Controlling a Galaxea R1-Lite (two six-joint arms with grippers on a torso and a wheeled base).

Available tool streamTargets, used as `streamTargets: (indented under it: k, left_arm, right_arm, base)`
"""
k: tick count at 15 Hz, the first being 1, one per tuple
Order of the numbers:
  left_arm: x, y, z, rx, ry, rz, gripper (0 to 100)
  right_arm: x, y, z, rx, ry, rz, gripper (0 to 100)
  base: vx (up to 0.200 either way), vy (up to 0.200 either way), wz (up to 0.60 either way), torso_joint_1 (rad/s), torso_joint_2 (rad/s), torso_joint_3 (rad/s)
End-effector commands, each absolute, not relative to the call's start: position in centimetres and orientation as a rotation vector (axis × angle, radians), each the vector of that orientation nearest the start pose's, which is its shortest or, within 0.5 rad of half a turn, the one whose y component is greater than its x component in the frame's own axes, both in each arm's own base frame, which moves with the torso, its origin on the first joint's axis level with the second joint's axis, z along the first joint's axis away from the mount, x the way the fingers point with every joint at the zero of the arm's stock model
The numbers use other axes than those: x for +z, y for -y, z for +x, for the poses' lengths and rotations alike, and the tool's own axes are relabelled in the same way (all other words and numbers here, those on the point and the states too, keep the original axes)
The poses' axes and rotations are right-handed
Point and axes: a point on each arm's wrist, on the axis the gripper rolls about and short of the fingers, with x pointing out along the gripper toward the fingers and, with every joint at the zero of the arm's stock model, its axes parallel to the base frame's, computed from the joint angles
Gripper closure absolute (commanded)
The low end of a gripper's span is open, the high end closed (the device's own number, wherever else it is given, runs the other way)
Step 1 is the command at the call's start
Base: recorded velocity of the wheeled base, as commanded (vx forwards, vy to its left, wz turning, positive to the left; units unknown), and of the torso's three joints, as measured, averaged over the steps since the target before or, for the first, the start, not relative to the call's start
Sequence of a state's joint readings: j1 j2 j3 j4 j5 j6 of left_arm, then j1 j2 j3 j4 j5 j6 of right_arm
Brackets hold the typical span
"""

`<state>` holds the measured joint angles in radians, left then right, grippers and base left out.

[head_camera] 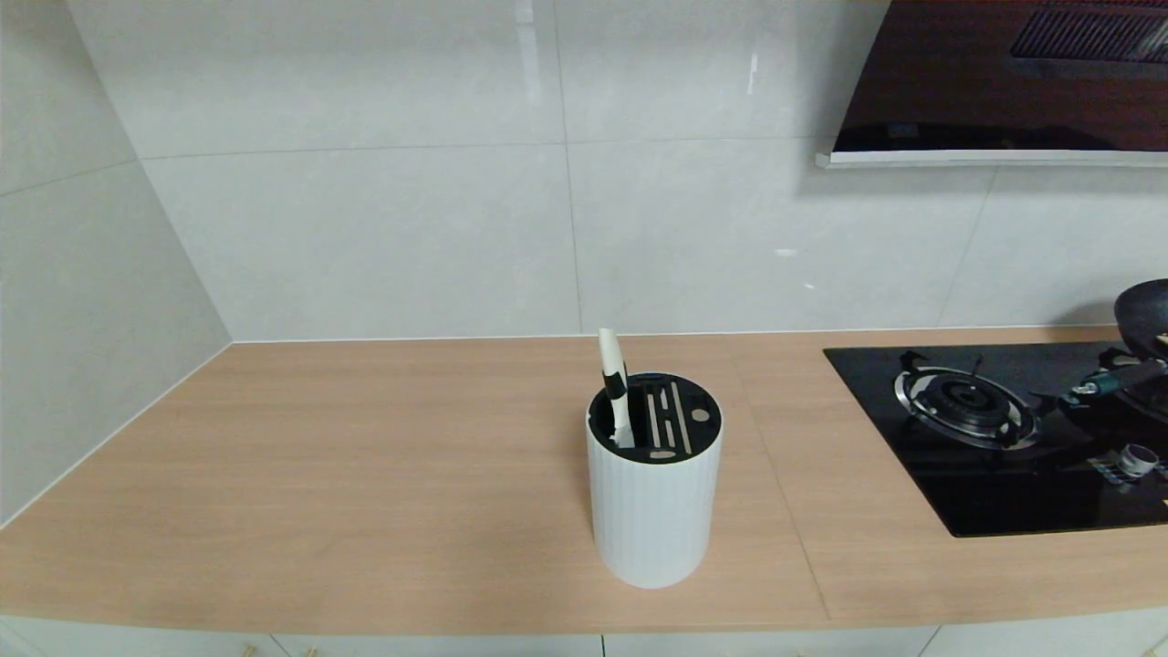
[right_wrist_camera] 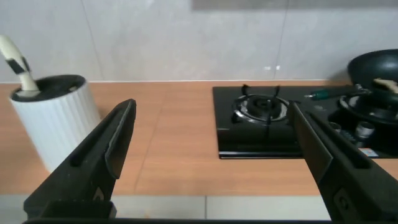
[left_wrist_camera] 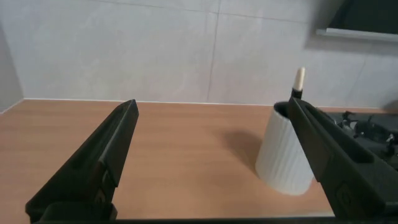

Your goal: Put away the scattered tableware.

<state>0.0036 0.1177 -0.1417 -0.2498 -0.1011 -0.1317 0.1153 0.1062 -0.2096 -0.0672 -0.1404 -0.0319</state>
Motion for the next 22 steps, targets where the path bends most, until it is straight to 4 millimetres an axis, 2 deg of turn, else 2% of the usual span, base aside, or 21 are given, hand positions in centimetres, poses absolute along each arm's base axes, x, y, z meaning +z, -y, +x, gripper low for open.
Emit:
streamTargets:
  k: [1, 3, 4, 5, 8, 13, 17, 19, 21, 22]
  left_arm:
    - [11.1, 0.2, -2.8, -0.088, 0.331, -0.053, 0]
    - [10.1, 0.2, -2.6, -0.078, 0.243, -0.049, 0]
    - [9.5, 0.2, -2.5, -0.065, 0.19, -0.048, 0]
    - [7.6, 0.1, -2.4, -0.023, -0.011, 0.011, 0]
    - [7.6, 0.1, -2.3, -0.017, 0.0, 0.015, 0]
    - [7.6, 0.1, -2.3, -0.017, 0.0, 0.011, 0]
    - [7.6, 0.1, -2.3, -0.017, 0.0, 0.009, 0]
    - [7.6, 0.1, -2.3, -0.015, 0.0, 0.009, 0]
    - [7.6, 0.1, -2.3, -0.015, 0.0, 0.009, 0]
    - [7.6, 0.1, -2.3, -0.015, 0.0, 0.009, 0]
  right_arm:
    - [12.0, 0.4, -2.9, -0.133, 0.208, -0.04, 0]
    - [9.6, 0.3, -2.5, -0.133, 0.189, -0.101, 0]
    - [9.5, 0.3, -2.5, -0.137, 0.181, -0.081, 0]
    - [9.1, 0.3, -2.4, -0.133, 0.144, -0.069, 0]
    - [8.0, 0.3, -2.3, -0.117, 0.04, -0.068, 0]
    - [8.0, -0.1, -2.3, 0.018, 0.035, -0.125, 0]
    - [8.0, 0.2, -2.3, -0.093, 0.033, -0.051, 0]
    - [7.7, 0.0, -1.9, 0.025, -0.05, -0.031, 0]
    - [7.7, 0.1, -1.8, 0.033, -0.059, -0.027, 0]
    - [7.6, 0.0, -2.2, 0.003, -0.006, -0.025, 0]
  base:
    - [0.0, 0.0, 0.0, 0.0, 0.0, 0.0]
    - [0.0, 0.0, 0.0, 0.0, 0.0, 0.0]
    - [0.0, 0.0, 0.0, 0.0, 0.0, 0.0]
    - [0.0, 0.0, 0.0, 0.0, 0.0, 0.0]
    - [0.0, 0.0, 0.0, 0.0, 0.0, 0.0]
    - [0.0, 0.0, 0.0, 0.0, 0.0, 0.0]
    - [0.0, 0.0, 0.0, 0.0, 0.0, 0.0]
    - [0.0, 0.0, 0.0, 0.0, 0.0, 0.0]
    - [0.0, 0.0, 0.0, 0.0, 0.0, 0.0]
    - [0.0, 0.0, 0.0, 0.0, 0.0, 0.0]
